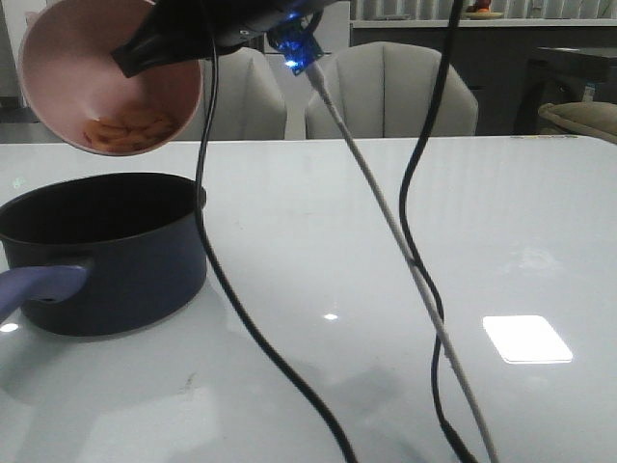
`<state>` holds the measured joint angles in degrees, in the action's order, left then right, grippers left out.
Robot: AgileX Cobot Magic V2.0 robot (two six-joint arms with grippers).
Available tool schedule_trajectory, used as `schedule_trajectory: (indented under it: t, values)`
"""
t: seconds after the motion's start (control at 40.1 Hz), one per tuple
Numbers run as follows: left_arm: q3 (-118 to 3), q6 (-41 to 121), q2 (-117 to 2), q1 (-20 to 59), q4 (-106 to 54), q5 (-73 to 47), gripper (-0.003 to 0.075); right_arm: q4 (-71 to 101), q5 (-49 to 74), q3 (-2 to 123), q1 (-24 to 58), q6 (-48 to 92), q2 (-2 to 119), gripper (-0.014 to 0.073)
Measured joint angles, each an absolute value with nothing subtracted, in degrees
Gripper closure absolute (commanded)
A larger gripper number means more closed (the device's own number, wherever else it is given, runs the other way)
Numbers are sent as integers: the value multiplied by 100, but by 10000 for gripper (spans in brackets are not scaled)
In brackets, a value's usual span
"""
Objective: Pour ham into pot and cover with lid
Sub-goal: 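Tilt the bowl with the right gripper to pour carrots into pot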
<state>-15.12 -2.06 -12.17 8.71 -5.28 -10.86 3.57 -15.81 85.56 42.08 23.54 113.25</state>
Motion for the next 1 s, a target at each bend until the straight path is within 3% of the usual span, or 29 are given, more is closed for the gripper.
schedule_trajectory:
  t: [0.549,0.999]
  values:
    - [-1512,-206,-1217,871,-528,-1086,158,-31,-2780,8556,4220,2656,11705,454]
    - [-1512,-206,-1217,871,-528,-1086,158,-584,-3868,8574,4291,4225,12122,454]
